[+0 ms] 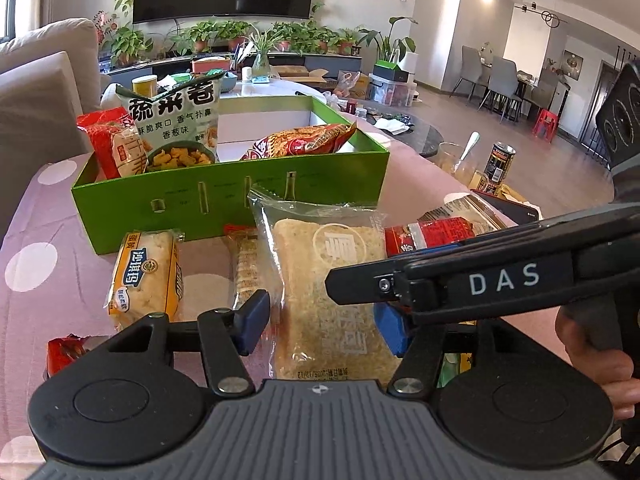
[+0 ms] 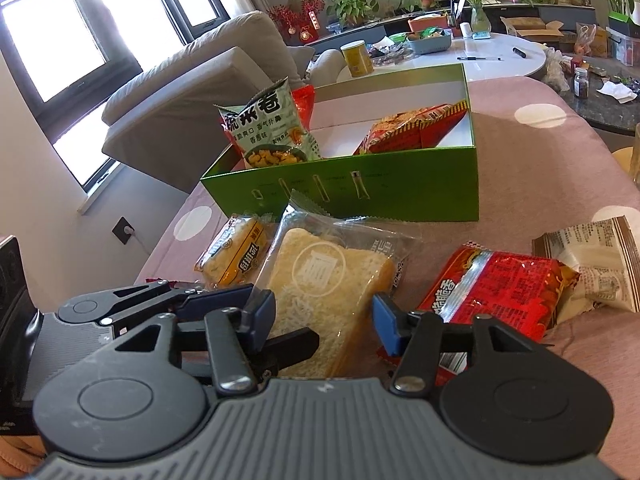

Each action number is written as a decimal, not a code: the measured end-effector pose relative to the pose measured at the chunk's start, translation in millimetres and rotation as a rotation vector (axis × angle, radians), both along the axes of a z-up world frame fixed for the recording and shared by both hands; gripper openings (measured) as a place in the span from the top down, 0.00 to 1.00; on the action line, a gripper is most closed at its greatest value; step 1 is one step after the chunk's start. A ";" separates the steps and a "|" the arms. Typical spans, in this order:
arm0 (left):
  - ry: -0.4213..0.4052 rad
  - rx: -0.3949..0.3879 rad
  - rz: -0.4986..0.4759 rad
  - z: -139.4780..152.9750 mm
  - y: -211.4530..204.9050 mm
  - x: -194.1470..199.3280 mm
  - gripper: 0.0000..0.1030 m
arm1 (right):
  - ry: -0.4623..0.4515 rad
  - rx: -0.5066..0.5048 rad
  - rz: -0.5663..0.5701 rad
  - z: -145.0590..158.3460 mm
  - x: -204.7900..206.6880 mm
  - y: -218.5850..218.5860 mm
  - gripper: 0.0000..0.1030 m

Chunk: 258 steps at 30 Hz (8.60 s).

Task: Organize snacks
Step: 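Grasp the clear bread-loaf bag with the right gripper and lift it, then carry the bread-loaf bag into the green box and open the right gripper, then grasp the red noodle-snack bag on the table with the right gripper, then lift the red bag and lower it into the green box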

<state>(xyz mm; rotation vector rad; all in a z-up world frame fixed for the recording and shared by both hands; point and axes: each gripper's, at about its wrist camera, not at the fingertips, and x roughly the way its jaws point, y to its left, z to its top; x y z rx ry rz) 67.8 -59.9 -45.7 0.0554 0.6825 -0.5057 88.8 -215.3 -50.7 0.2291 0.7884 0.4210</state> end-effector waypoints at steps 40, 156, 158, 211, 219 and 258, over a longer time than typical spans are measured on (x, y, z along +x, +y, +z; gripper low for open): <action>-0.168 -0.005 0.035 63.8 -20.1 2.3 0.47 | -0.228 0.051 0.009 54.0 7.3 -4.3 0.43; 0.070 -0.009 -0.115 3.6 -69.2 11.7 0.37 | -0.059 -0.016 -0.258 5.8 -17.3 -64.1 0.43; 0.072 -0.003 -0.121 2.3 -71.7 12.4 0.37 | -0.043 -0.019 -0.267 1.2 -15.3 -66.0 0.43; -0.137 -0.020 -0.068 67.5 -60.8 16.3 0.36 | -0.171 0.073 -0.118 51.5 9.7 -45.8 0.45; -0.165 -0.028 -0.028 89.0 -46.7 59.2 0.36 | -0.203 0.120 -0.086 67.1 45.6 -40.5 0.45; -0.106 0.118 0.146 69.7 -4.9 182.9 0.32 | -0.043 0.216 -0.010 39.2 173.2 0.8 0.40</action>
